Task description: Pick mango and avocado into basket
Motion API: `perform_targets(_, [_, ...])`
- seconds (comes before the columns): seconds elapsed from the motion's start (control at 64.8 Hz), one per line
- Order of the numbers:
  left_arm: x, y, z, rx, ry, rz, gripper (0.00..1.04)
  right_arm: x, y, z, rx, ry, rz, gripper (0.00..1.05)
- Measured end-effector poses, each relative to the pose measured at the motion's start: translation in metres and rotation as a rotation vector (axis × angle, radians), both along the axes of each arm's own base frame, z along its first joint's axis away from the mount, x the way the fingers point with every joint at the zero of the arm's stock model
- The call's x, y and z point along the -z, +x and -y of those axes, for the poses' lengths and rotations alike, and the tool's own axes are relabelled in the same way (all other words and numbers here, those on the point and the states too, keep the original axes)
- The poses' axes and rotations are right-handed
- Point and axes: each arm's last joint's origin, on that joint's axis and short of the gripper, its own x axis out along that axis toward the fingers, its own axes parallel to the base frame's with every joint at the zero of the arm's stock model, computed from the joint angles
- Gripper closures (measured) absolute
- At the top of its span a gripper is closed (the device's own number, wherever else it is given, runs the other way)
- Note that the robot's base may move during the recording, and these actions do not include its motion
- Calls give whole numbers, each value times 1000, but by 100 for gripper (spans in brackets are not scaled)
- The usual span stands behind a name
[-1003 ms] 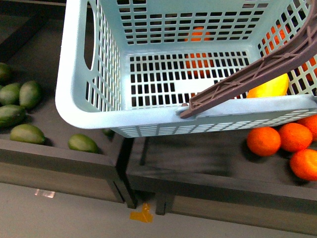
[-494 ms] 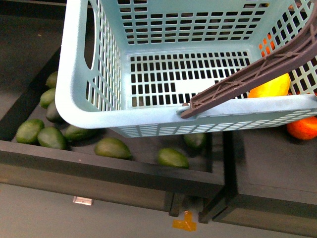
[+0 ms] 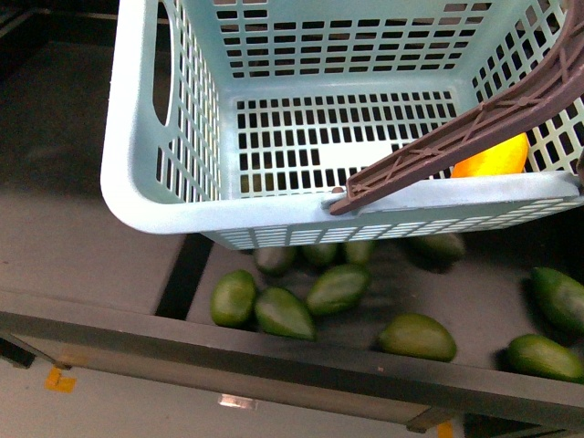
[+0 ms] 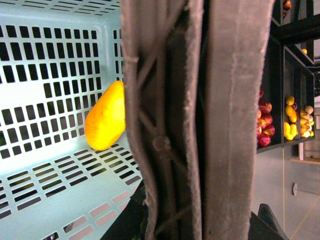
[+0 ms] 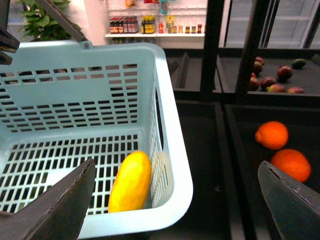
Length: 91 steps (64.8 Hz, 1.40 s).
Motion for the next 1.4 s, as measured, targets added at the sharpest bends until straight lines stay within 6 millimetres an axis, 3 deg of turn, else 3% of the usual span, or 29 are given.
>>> perform_targets(0.756, [0,5,-6,-29,15,13,89,0,0,0,-3,0,-1,9])
perform_targets(0.833, [0,4,-5,-15,5,6,89,1,6,1,216,86,-204,9])
perform_targets(0.88, [0,2,-3,-8,2,2,89,1,9,8,381,106,-336,9])
perform_targets(0.972, [0,0,0,10,-3,-1,89,7,16,28,460,135,-431,9])
perform_targets(1.188, [0,-2,3,23,-11,-9,89,14,48,100,414,43,-430,9])
perform_targets(1.312, [0,0,1,0,0,-1,89,38,64,142,360,-78,-530,9])
perform_targets(1.405, [0,0,0,-6,5,4,89,63,74,160,284,-118,-639,9])
